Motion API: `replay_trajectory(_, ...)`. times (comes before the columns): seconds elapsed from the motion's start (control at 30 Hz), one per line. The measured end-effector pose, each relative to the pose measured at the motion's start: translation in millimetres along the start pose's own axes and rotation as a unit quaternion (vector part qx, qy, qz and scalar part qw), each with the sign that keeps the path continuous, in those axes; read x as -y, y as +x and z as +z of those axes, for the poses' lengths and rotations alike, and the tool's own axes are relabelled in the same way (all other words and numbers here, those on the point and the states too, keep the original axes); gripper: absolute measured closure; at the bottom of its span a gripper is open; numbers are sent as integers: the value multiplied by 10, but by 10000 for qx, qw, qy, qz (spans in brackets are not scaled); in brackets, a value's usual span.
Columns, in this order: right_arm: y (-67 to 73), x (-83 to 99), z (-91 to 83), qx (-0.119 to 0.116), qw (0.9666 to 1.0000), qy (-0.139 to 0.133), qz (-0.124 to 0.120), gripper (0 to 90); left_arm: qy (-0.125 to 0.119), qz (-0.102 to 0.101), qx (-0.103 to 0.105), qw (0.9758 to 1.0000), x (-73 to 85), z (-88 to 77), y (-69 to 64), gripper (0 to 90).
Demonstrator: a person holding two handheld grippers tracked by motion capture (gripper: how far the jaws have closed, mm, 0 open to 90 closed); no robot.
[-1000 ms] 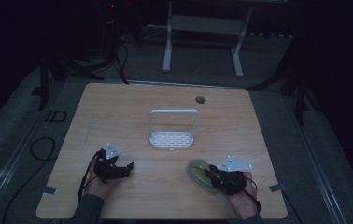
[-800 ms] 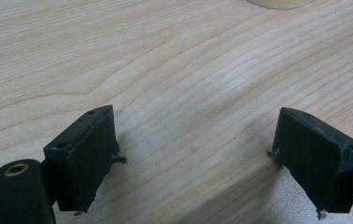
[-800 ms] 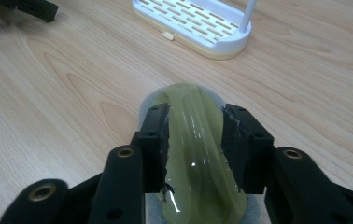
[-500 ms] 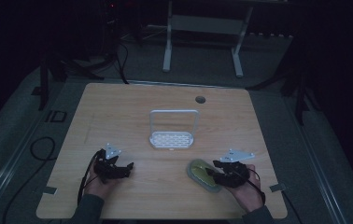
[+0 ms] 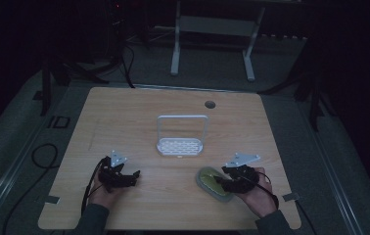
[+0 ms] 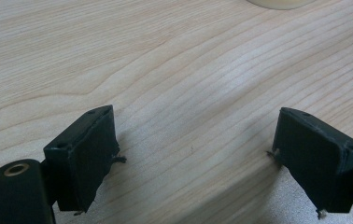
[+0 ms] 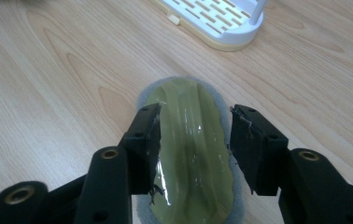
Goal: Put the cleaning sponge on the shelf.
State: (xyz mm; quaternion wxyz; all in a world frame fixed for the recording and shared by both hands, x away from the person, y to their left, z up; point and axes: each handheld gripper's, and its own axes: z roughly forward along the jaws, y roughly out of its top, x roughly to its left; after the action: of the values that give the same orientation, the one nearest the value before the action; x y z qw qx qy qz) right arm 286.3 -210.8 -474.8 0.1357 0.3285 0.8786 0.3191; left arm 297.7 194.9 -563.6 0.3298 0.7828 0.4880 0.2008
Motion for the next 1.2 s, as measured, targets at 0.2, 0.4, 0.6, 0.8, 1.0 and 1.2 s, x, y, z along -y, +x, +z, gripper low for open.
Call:
replay_trajectory(0.2, -17, -65, 15, -40, 9998, 177, -129, 514, 0, -1, 1, 10000, 0, 0, 0, 138)
replay_trajectory(0.4, -14, -112, 0, -15, 9993, 294, -240, 516, 2, 1, 1, 10000, 0, 0, 0, 138)
replay_trajectory(0.6, -20, -198, -6, -61, 9978, 544, -379, 522, 1, 1, 1, 10000, 0, 0, 0, 138)
replay_trajectory(0.8, -22, -267, -1, -46, 9961, 719, -518, 521, 0, -1, -1, 10000, 0, 0, 0, 138)
replay_trajectory(1.0, -68, -333, 19, -120, 9950, 871, -483, 519, 6, -3, 4, 10000, 0, -1, 0, 138)
replay_trajectory(1.2, -99, -381, 49, -147, 9936, 997, -519, 519, 3, -2, 2, 10000, 0, -1, 0, 138)
